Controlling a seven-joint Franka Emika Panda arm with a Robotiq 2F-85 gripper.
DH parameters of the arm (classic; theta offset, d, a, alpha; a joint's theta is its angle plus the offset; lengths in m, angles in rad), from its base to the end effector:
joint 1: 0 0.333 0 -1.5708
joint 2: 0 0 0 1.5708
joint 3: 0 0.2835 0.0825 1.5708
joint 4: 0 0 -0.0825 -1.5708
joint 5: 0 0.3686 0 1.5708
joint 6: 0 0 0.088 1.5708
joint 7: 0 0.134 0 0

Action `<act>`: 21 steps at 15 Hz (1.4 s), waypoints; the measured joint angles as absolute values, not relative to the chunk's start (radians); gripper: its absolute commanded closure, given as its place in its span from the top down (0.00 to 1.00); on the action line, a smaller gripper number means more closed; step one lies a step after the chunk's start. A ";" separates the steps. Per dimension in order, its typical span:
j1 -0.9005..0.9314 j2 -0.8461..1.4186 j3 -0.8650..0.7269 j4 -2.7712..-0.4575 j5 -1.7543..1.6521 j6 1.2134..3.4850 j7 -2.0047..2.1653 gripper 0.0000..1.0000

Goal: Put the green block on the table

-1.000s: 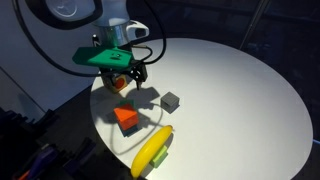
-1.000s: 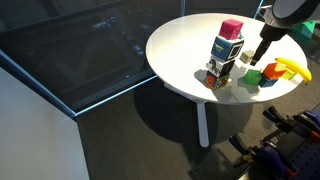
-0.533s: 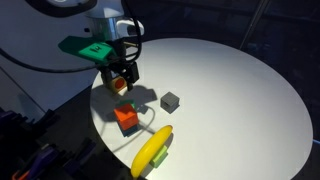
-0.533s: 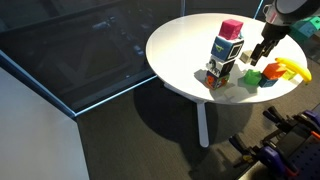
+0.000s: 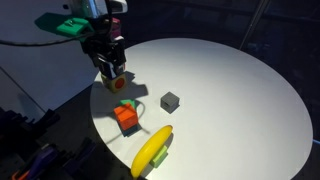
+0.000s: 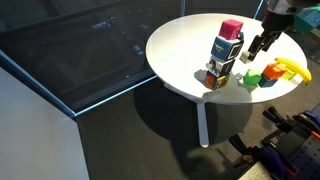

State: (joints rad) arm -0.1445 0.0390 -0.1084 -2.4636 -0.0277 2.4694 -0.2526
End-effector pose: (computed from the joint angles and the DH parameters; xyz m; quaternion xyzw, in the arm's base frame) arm 0.4481 -0.1166 0.2297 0.9997 0.0108 -0.0186 0.0061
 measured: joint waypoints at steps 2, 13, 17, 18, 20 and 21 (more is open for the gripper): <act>-0.119 0.002 -0.096 -2.474 -0.028 2.467 -0.215 1.00; -0.054 -0.144 -0.038 -2.493 -0.030 2.362 -0.055 1.00; -0.049 -0.217 -0.019 -2.495 -0.030 2.263 -0.025 1.00; -0.047 -0.234 -0.017 -2.495 -0.030 2.240 -0.020 1.00; -0.041 -0.268 -0.015 -2.495 -0.026 2.200 -0.020 1.00; -0.038 -0.284 -0.015 -2.496 -0.022 2.188 -0.020 1.00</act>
State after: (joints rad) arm -0.0376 -0.2844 -0.0153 -2.4956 -0.0225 2.1878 -0.0198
